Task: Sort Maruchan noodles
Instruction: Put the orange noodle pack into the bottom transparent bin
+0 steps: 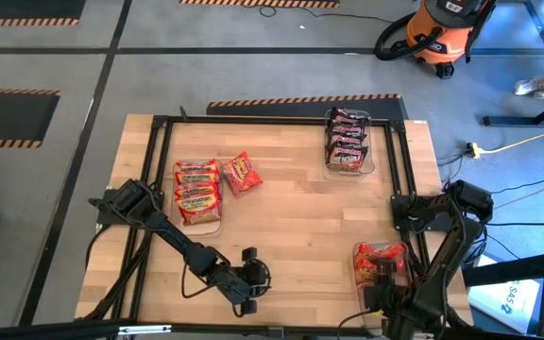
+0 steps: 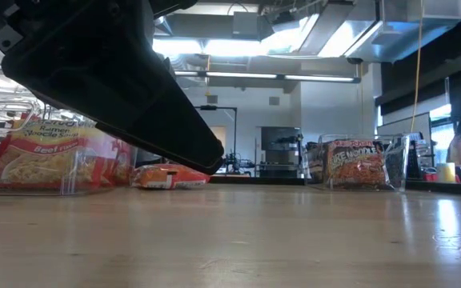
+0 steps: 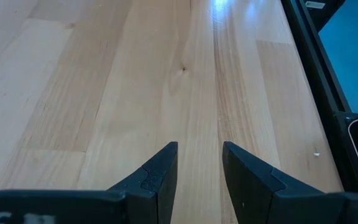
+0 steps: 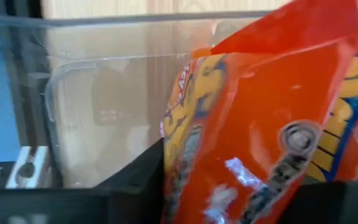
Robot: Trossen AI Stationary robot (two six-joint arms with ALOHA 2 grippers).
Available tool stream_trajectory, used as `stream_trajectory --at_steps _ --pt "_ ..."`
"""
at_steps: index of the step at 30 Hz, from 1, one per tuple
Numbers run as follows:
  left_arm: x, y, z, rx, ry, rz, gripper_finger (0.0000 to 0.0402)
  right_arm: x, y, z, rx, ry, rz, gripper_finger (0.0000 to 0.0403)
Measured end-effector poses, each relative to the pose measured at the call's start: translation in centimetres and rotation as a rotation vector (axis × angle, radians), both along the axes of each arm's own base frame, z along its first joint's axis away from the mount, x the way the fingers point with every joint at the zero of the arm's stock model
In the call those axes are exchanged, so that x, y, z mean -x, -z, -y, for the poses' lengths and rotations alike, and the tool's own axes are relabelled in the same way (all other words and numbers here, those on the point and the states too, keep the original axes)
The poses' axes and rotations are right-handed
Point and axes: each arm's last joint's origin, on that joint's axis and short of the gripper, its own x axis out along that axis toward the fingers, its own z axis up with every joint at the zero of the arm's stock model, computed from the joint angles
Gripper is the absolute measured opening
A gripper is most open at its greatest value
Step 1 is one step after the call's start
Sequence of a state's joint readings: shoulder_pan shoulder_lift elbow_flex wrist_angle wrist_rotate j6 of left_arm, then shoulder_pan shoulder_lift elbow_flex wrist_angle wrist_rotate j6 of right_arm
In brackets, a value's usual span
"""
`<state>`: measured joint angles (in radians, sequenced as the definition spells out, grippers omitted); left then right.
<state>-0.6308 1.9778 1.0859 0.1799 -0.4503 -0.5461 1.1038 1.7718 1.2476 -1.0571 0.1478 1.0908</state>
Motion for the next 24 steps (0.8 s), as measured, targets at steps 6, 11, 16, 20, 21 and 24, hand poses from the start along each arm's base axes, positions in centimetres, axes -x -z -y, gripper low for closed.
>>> stream_trajectory --at_steps 6,11,16,20,21,24 --pt "0.0 0.0 0.0 0.000 0.000 0.000 0.0121 -0.2 -0.7 0.4 0.007 0.016 -0.088 0.0210" --pt "0.0 0.0 0.0 0.000 0.000 0.000 0.0121 -0.4 -2.7 0.7 0.056 0.020 -0.119 0.0228" --pt "0.0 0.0 0.0 0.000 0.000 0.000 0.0121 -0.4 -4.6 0.7 0.097 0.013 -0.110 0.0223" --pt "0.0 0.0 0.0 0.000 0.000 -0.001 0.0121 -0.5 -6.0 0.6 0.089 0.014 -0.108 0.0218" --pt "0.0 0.0 0.0 -0.001 -0.001 0.000 0.0121 -0.6 -6.6 0.6 0.080 0.022 -0.108 0.0217" --pt "-0.1 0.0 -0.2 0.000 -0.006 0.000 0.0121 -1.4 -8.6 0.8 0.056 0.074 -0.101 0.0211"
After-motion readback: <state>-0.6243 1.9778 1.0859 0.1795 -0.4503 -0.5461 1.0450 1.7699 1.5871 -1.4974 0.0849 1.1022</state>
